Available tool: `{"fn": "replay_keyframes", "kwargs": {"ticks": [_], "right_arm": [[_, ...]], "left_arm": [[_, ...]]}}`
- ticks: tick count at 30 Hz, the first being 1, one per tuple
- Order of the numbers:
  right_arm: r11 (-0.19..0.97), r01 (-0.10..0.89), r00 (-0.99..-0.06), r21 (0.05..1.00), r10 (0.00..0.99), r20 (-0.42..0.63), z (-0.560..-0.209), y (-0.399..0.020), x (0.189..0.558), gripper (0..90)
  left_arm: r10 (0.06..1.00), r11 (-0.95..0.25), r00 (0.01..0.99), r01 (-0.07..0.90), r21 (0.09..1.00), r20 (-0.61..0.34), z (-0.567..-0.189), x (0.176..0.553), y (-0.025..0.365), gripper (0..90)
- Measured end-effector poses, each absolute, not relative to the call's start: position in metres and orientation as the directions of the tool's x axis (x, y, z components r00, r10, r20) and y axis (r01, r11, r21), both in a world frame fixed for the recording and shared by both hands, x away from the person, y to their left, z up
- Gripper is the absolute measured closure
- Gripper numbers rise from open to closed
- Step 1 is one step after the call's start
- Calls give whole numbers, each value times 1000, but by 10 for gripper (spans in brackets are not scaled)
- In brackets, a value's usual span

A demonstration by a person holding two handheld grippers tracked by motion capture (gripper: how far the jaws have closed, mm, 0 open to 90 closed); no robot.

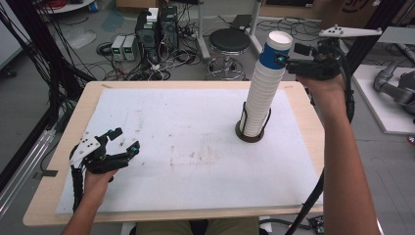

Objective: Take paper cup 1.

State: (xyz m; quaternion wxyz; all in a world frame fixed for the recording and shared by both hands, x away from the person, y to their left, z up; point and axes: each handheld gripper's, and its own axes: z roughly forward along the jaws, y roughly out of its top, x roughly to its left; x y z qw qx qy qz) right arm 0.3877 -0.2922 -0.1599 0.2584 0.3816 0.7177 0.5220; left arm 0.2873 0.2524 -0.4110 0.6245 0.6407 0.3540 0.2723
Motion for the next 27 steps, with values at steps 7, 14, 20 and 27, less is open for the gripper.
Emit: {"fn": "replay_keyframes", "kwargs": {"ticks": [7,14,20,27], "right_arm": [[172,301,-570,938,821,32,-152,-284,401,179],[175,317,-563,932,826,36,-152,-280,412,201],[182,314,-558,932,830,26,-152,-281,416,272],[223,302,-559,927,829,-17,-150,-277,420,299]], "left_arm": [[792,33,603,115,993,-96,-411,287,253,150],[791,34,604,121,992,-101,-412,287,254,151],[791,39,602,126,991,-107,-413,287,254,150],[790,36,604,130,991,-108,-413,288,254,150]]}}
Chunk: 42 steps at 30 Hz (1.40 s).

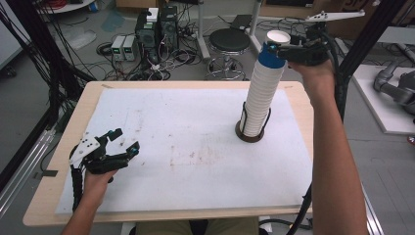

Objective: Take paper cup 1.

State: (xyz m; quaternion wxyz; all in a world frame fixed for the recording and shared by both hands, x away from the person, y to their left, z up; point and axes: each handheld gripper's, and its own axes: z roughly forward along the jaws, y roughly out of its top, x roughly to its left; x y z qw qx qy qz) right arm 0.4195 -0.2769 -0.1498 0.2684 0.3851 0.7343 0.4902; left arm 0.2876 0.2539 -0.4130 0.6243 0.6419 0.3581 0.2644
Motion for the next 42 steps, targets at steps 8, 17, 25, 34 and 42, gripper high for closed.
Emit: {"fn": "replay_keyframes", "kwargs": {"ticks": [8,17,25,34,42], "right_arm": [[206,232,-554,951,831,-45,-133,-278,410,309],[169,174,-544,970,838,-49,-114,-285,394,311],[151,117,-547,982,835,-63,-100,-290,376,313],[162,87,-566,983,820,-85,-97,-294,350,317],[190,75,-614,979,782,-105,-113,-294,319,319]], "left_arm": [[790,37,604,132,991,-110,-413,288,254,151],[786,36,608,132,991,-109,-413,288,253,150],[784,39,611,134,990,-113,-413,288,253,150],[774,33,624,129,991,-107,-412,287,251,150],[769,39,629,127,991,-111,-411,286,249,150]]}}
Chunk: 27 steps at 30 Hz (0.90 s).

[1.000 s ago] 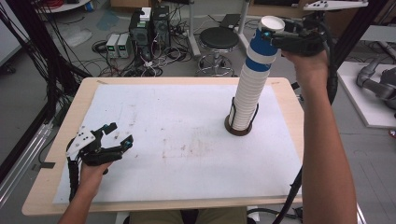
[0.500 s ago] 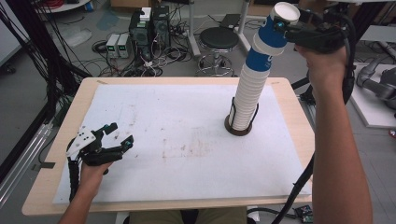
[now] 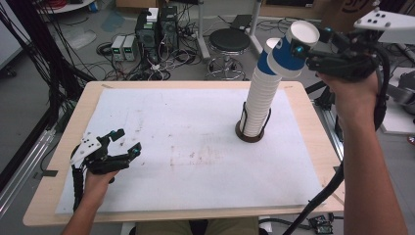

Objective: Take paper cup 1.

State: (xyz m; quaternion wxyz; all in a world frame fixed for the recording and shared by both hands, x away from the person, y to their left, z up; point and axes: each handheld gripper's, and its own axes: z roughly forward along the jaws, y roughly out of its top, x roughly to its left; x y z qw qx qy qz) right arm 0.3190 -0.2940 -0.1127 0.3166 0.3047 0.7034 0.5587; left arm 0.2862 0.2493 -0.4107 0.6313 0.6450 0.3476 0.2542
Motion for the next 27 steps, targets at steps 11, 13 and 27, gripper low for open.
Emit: {"fn": "replay_keyframes", "kwargs": {"ticks": [11,13,27], "right_arm": [[237,101,-745,966,662,-85,-166,-276,291,320],[242,111,-763,964,642,-74,-180,-271,289,320],[265,196,-830,944,557,16,-290,-248,307,320]], "left_arm": [[746,28,658,124,992,-104,-409,285,243,150],[741,27,664,121,992,-101,-409,285,242,150],[662,-6,744,124,992,-90,-408,284,230,147]]}}
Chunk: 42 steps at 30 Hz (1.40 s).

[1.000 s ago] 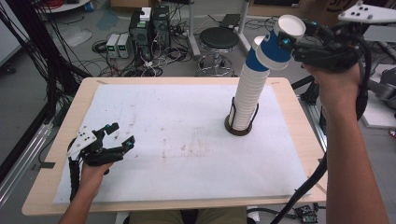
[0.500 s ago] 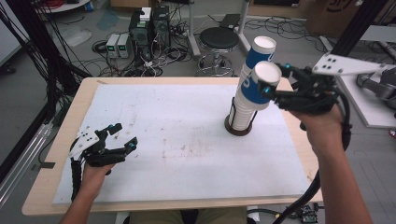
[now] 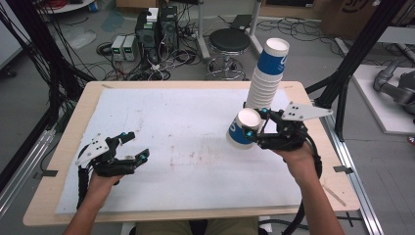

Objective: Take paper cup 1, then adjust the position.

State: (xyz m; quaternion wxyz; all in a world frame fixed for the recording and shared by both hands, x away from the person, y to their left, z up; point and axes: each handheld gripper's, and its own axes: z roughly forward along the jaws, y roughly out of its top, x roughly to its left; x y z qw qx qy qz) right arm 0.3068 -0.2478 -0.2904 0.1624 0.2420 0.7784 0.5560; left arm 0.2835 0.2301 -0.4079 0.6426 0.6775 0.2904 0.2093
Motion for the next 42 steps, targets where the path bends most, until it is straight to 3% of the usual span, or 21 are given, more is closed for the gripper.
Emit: {"fn": "replay_keyframes", "kwargs": {"ticks": [6,24,42], "right_arm": [[289,202,-842,936,539,15,-312,-237,310,320],[302,195,-864,933,503,17,-326,-222,309,319],[319,170,-918,933,395,32,-337,-203,309,319]], "left_arm": [[633,-41,771,123,992,-69,-409,283,221,147],[604,-50,794,129,990,-73,-408,281,215,147],[421,-85,905,106,991,-60,-399,283,180,142]]}}
